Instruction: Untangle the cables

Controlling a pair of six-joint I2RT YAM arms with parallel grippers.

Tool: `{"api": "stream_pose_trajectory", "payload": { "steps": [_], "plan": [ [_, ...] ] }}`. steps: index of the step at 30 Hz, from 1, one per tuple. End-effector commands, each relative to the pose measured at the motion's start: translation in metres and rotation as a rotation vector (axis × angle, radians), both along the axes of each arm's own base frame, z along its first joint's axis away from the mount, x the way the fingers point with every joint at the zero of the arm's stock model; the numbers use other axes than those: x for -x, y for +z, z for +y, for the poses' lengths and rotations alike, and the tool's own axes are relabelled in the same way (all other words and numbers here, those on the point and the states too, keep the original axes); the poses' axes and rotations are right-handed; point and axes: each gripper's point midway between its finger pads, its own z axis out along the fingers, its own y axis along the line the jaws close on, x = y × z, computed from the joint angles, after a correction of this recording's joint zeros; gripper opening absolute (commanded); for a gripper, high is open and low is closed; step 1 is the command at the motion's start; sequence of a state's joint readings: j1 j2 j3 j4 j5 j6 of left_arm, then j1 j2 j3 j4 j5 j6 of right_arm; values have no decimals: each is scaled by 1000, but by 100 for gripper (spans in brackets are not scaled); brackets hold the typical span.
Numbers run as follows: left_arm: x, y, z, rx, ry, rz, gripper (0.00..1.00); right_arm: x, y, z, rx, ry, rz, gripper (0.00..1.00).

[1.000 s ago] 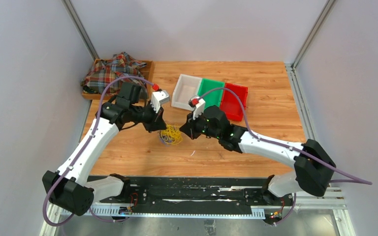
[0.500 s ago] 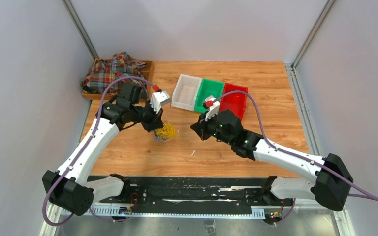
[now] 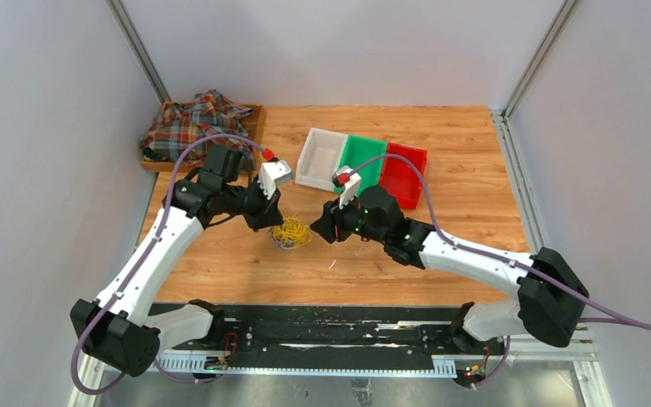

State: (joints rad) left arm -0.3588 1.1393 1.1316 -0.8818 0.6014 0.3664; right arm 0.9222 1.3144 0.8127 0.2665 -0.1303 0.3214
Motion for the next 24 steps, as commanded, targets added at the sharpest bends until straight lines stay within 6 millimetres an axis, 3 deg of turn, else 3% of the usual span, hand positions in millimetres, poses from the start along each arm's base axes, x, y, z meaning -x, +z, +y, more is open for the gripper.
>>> {"api": "stream_pose_trajectory", "payload": {
  "steps": [1,9,14,21,24],
  "plan": [
    [11,21,-8,65,-53,-12,0,0,31,24,-90,78,-43,47],
    [19,27,-11,83,-93,-5,0,-2,37,42,-101,127,-53,53],
    [19,31,-12,89,-97,-12,1,0,30,46,-84,151,-54,53],
    [26,45,-16,123,-127,2,1,-21,28,41,-53,37,-122,49],
    [32,48,-16,127,-146,7,0,-31,37,35,-71,-34,-186,48]
  ]
}}
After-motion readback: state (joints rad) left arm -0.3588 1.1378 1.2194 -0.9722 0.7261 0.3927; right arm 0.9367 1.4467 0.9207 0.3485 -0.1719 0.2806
